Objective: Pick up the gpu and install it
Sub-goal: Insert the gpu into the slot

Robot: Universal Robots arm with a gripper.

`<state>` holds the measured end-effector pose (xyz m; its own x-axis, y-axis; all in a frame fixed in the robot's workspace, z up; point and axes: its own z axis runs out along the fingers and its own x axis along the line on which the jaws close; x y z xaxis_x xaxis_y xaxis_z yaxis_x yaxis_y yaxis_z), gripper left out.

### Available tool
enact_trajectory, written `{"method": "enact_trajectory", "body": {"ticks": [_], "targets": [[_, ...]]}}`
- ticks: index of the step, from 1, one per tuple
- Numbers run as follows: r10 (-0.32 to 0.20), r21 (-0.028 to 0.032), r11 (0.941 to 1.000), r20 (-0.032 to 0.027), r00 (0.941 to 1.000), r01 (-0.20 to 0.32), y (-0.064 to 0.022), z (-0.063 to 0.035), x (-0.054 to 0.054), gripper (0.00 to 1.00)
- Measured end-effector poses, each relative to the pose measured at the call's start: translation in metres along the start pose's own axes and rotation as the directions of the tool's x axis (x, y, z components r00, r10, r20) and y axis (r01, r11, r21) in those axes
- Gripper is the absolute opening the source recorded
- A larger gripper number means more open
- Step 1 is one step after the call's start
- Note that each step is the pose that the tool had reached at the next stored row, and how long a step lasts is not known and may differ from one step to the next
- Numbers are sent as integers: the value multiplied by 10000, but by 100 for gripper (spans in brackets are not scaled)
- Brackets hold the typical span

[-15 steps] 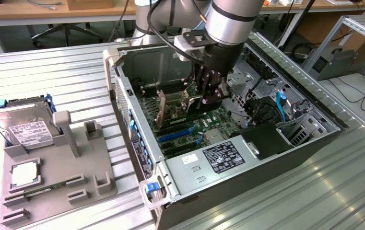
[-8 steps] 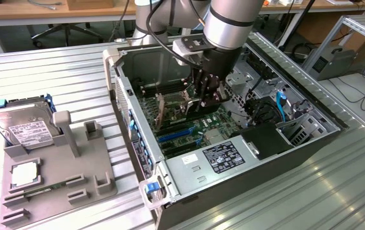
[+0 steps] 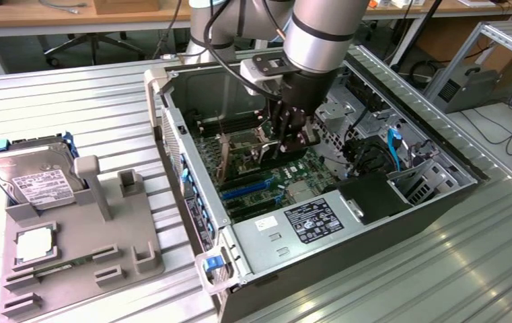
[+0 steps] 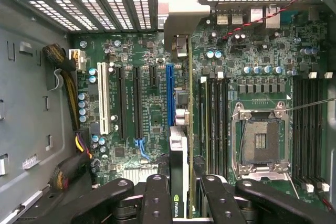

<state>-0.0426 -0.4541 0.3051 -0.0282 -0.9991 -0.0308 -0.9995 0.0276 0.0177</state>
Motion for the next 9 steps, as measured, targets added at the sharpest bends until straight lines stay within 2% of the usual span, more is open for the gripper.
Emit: {"method": "enact_trajectory", "body": {"ticks": [3,9], "targets": [[0,1,10000,5,10000,0,2,5,2,27],[-11,-2,10000,64,10000,11,13,58,38,27]]}}
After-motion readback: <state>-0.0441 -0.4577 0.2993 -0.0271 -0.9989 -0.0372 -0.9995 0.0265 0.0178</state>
